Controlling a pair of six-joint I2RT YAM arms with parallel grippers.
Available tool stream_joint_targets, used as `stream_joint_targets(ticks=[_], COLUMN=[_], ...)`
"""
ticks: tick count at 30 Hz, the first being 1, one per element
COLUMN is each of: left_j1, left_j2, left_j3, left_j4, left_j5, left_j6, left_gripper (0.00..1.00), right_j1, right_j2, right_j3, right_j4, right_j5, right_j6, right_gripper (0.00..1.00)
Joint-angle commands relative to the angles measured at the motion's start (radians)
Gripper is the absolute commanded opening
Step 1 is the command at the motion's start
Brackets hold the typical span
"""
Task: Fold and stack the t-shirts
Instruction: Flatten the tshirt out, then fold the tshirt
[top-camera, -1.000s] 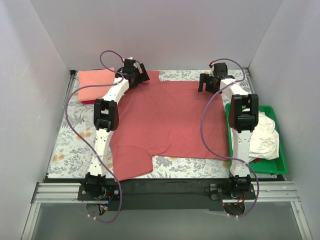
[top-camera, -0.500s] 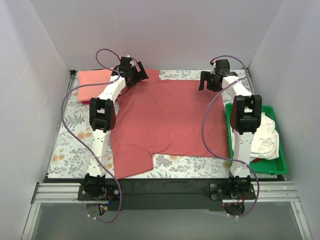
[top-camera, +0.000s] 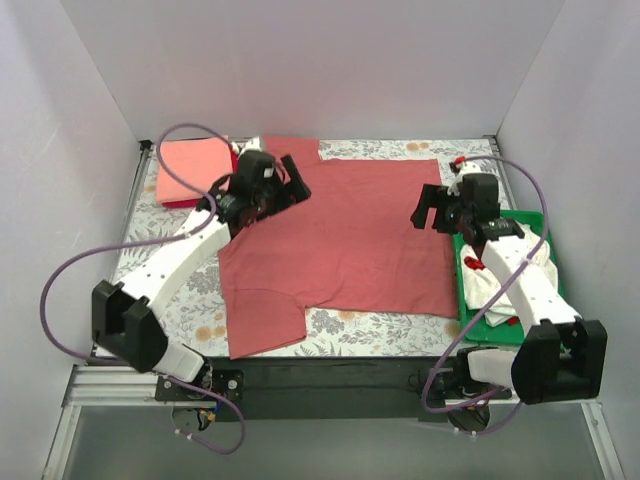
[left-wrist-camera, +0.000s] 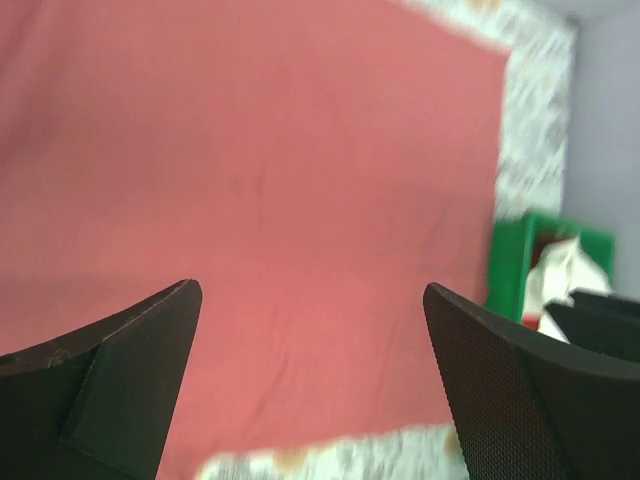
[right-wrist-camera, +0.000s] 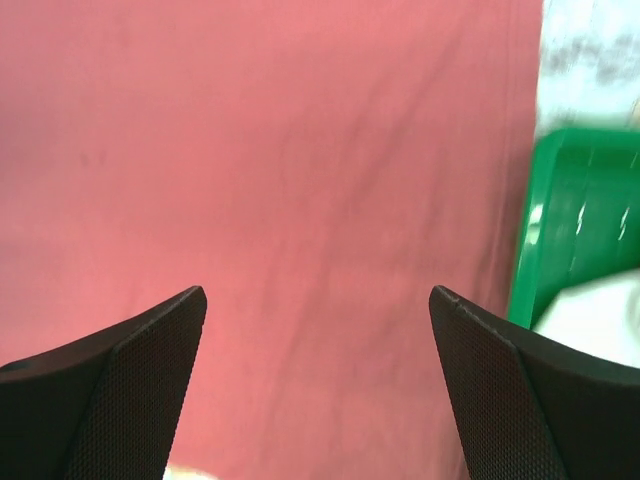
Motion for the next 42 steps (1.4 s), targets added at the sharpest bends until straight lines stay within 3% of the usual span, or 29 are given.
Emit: stream_joint_targets(ticks=[1,4,12,16,22,25,30,37,42], left_j1=[-0.038,-0.1,-0.229,-0.298,-0.432,-0.438,-0.438,-0.438,-0.436], left_j2=[-0.143,-0.325,-0.473,-0.493,-0.52,-0.51,-0.522,-0.435,-0.402], left_j3=[-0.289,-0.468,-0.745,-0.777,-0.848,-0.874,-0.911,-0.888,-0.903], left_j4=[-0.103,-0.173,-0.417,-0.521,-0.541,-0.527,-0.429,-0.444,-0.447], left_j5=[-0.12,-0.111,-0.075,-0.029,0.027,-0.008,-0.094,-0.162,-0.156], left_j6=[-0.169,-0.288,-0.516,-0.626,-0.763,-0.806,-0.884,-0.951,-0.966], left_gripper=[0.93,0.93,0.93,0.93,0.92,0.83,0.79,0.69,0.53], right_j1=[0.004,0.007,0.009,0.009,0.009,0.009,0.009,0.009,0.009], right_j2=[-0.161,-0.282,-0.424,-0.436,-0.427,-0.419,-0.418,-0.418,-0.412], right_j3=[-0.191,-0.309,-0.43,-0.437,-0.468,-0.476,-0.473,-0.479,-0.483], right_j4=[0.078,0.109,0.11,0.097,0.095,0.095,0.097,0.095,0.095], right_j5=[-0.004,-0.033,-0.049,-0.052,-0.044,-0.046,-0.058,-0.057,-0.055], right_j6=[0.081,0.11,0.122,0.111,0.099,0.088,0.07,0.061,0.061], right_gripper=[0.98,0.98,0.98,0.98,0.98,0.98,0.98,0.98,0.99])
